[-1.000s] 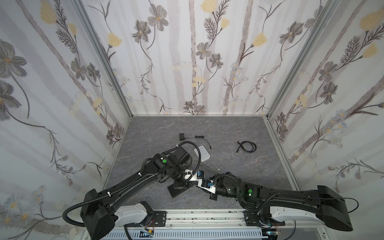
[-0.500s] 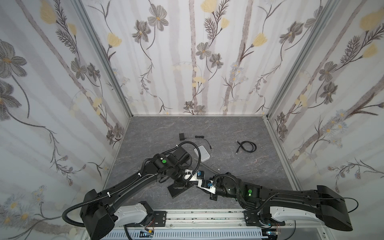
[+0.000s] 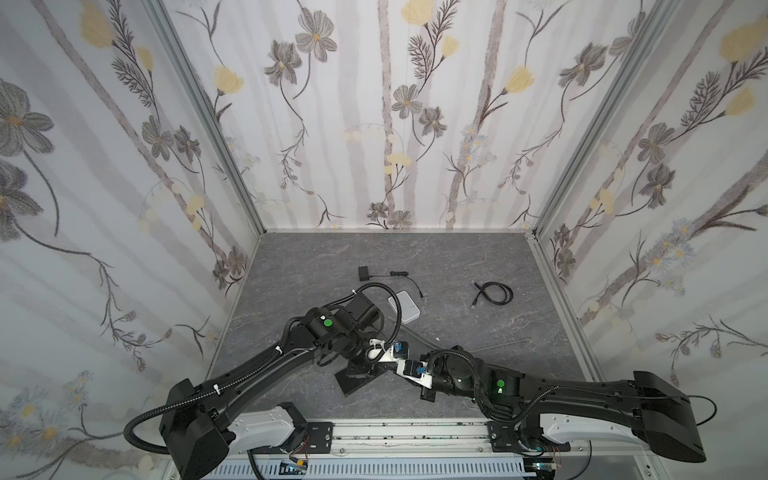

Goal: Insert the plug into the switch port

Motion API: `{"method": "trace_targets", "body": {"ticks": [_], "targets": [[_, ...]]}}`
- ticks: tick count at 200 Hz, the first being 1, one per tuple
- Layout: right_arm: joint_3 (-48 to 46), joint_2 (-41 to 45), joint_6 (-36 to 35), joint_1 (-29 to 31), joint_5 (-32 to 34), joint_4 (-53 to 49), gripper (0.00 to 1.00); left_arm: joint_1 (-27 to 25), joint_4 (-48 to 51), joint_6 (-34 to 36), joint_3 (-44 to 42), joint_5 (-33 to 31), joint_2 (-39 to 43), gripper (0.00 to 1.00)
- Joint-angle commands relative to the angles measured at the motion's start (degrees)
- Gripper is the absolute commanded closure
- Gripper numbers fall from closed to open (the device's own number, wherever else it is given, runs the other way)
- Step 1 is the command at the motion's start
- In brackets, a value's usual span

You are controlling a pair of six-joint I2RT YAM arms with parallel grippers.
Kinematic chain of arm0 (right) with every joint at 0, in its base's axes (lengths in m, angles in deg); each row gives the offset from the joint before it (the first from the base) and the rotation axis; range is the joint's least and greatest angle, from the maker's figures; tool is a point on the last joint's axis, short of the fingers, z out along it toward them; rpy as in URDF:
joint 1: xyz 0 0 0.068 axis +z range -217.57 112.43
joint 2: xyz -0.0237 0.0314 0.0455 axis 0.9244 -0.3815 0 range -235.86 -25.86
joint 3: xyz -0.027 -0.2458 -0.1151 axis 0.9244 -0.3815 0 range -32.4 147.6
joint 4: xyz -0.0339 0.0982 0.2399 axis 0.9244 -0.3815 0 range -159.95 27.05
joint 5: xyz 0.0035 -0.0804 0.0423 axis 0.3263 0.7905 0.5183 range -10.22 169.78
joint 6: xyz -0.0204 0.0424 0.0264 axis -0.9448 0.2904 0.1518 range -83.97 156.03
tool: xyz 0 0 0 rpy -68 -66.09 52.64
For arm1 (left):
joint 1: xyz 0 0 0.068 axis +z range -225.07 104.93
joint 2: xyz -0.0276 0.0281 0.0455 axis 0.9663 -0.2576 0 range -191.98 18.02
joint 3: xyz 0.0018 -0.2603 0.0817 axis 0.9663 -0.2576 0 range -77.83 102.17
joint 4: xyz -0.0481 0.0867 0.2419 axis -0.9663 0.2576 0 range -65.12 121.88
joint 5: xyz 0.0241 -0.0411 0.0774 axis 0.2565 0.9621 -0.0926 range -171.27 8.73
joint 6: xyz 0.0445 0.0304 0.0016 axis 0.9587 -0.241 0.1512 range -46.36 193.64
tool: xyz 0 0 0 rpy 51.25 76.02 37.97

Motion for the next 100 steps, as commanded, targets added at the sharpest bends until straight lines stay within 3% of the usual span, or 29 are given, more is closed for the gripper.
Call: {"method": "trace_targets", "body": {"ticks": [1,16,100], "targets": [[-0.58,0.16,1.95,0.06,0.48,1.85,0.85,0.04,-0.54,1.12,0.03,1.52,0.17,1.0],[-0.7,0.18,2.3,0.06,0.75,1.97,0.8,-0.02,-0.46,1.15,-0.01,1.63,0.17,1.0],[-0.29,-0.58,2.88,0.06,1.04,3.84,0.79,-0.02,-0.26,1.2,0.05,2.38,0.17,1.0]]}}
